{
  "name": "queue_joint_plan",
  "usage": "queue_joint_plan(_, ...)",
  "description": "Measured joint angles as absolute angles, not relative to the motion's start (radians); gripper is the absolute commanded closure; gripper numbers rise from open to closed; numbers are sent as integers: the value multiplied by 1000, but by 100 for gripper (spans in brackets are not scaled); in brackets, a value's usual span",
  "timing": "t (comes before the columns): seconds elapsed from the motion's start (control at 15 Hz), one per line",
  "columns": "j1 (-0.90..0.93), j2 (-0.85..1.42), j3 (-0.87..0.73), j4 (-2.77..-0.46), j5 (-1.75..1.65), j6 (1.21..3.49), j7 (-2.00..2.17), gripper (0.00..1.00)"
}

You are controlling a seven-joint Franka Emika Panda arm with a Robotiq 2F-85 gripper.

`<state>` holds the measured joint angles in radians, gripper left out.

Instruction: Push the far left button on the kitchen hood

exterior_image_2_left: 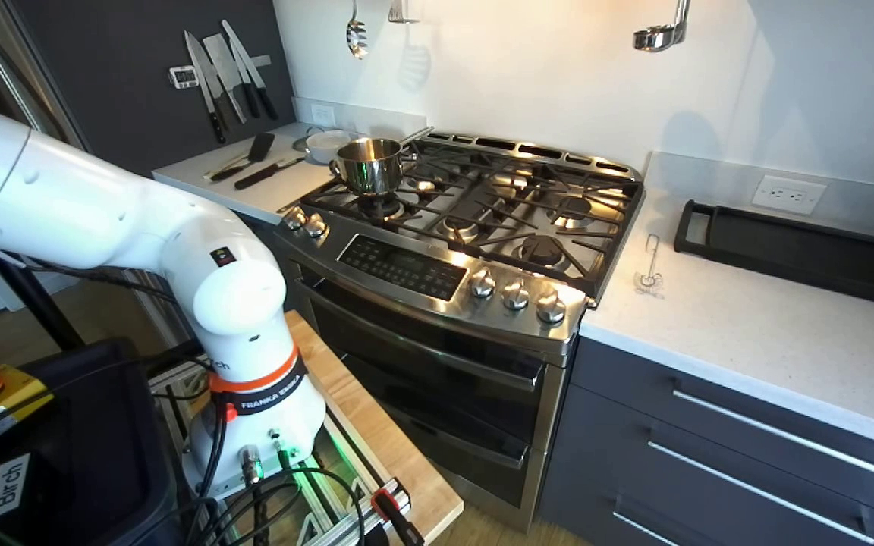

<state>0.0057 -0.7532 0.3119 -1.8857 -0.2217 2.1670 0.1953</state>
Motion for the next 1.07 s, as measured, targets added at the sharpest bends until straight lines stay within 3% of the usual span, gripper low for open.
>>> queue_joint_plan(0.27, 7, -748, 292, -1860, -205, 2270, 210, 0)
queue_joint_plan(0.33, 7, -744, 285, -1849, -204, 2294, 210, 5)
queue_joint_plan(0.4, 7, -739, 279, -1838, -203, 2312, 210, 26)
queue_joint_plan(0.6, 7, -719, 261, -1808, -193, 2361, 210, 37)
queue_joint_plan(1.07, 9, -654, 248, -1767, -148, 2477, 210, 92)
